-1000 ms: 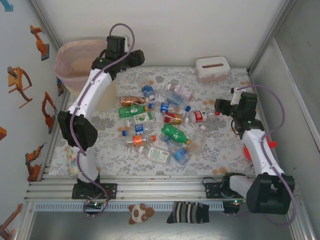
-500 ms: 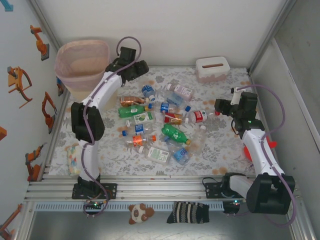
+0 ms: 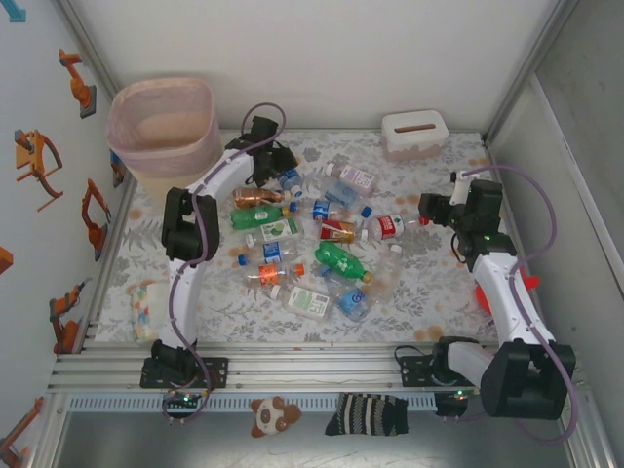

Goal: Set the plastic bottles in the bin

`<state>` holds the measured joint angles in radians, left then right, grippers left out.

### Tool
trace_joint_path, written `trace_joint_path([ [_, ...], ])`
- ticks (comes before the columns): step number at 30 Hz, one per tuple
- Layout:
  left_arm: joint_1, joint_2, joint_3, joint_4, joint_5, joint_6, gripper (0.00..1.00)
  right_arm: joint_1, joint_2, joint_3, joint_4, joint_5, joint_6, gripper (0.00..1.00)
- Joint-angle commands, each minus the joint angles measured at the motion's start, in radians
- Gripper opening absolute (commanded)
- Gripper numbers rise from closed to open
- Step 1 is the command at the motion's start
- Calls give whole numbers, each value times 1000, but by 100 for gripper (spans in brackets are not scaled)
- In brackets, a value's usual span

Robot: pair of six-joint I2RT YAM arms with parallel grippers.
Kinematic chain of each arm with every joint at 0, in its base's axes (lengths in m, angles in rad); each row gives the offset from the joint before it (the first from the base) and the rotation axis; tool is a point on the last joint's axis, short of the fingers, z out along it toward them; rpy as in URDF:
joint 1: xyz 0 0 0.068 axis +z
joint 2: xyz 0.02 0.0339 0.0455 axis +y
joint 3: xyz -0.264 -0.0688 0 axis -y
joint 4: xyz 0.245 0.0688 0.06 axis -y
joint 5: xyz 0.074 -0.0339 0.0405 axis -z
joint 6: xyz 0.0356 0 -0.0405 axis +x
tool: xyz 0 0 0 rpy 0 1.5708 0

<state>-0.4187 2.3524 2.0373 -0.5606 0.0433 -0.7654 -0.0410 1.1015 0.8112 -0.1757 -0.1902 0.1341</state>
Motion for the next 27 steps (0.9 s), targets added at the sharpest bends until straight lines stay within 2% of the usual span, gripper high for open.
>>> trace_joint_path([
  [1, 10, 32, 47, -1, 63, -12, 82, 9, -19, 24, 1, 11, -11, 74],
  [7, 23, 94, 71, 0, 110, -37, 82, 9, -21, 22, 1, 15, -13, 74],
  [13, 32, 120, 81, 8, 122, -45, 75, 9, -29, 16, 2, 15, -14, 74],
  [19, 36, 113, 74, 10, 119, -45, 67, 9, -37, 13, -2, 20, -15, 74],
  [27, 39, 82, 76, 10, 116, -38, 65, 9, -37, 15, -4, 21, -16, 74],
])
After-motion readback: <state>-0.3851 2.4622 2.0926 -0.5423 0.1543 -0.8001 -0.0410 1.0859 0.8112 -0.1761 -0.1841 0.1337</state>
